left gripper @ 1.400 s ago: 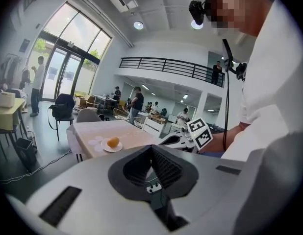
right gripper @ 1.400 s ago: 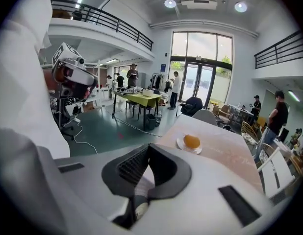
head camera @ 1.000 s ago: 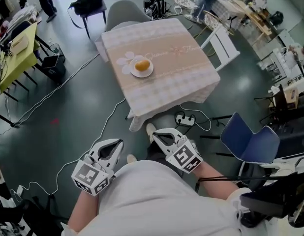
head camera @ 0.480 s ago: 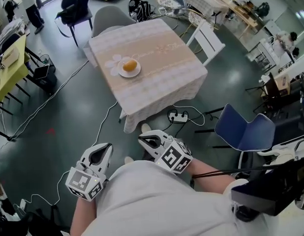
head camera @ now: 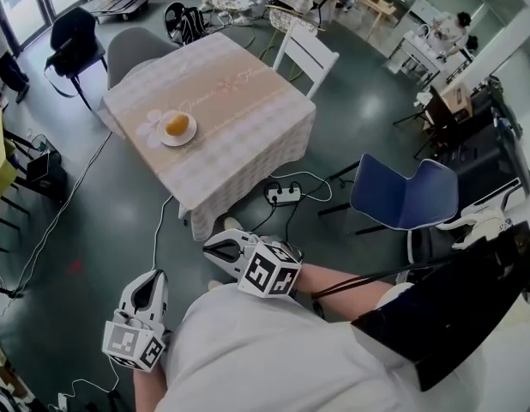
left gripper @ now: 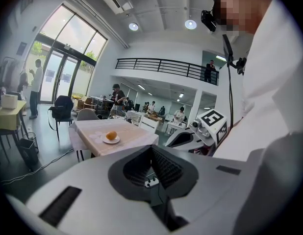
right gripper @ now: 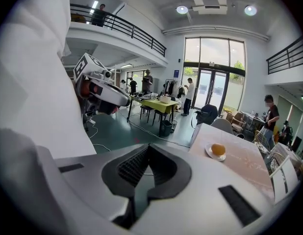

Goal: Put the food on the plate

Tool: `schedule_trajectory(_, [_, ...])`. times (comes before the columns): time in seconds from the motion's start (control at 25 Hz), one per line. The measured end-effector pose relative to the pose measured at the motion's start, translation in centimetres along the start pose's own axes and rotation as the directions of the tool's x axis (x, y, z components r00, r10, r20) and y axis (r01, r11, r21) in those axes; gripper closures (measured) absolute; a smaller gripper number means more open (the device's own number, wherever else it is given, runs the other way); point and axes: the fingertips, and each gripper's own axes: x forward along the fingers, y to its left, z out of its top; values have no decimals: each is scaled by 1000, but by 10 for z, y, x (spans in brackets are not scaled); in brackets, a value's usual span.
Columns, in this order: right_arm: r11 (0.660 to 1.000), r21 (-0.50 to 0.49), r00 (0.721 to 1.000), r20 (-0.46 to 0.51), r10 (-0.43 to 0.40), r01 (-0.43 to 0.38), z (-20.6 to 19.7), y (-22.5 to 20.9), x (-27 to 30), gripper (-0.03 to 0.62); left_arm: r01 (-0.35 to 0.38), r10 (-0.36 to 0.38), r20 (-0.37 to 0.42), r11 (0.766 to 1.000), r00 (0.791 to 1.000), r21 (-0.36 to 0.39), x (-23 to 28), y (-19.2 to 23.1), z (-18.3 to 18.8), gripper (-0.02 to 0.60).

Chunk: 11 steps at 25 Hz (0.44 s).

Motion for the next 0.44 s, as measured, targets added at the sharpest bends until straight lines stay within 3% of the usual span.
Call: schedule_trajectory(0.44, [1000,-2,1000,-10,-1,1,3,-9,4,582,9,-9,-5,1000,1000,-14,6,6,-1,572])
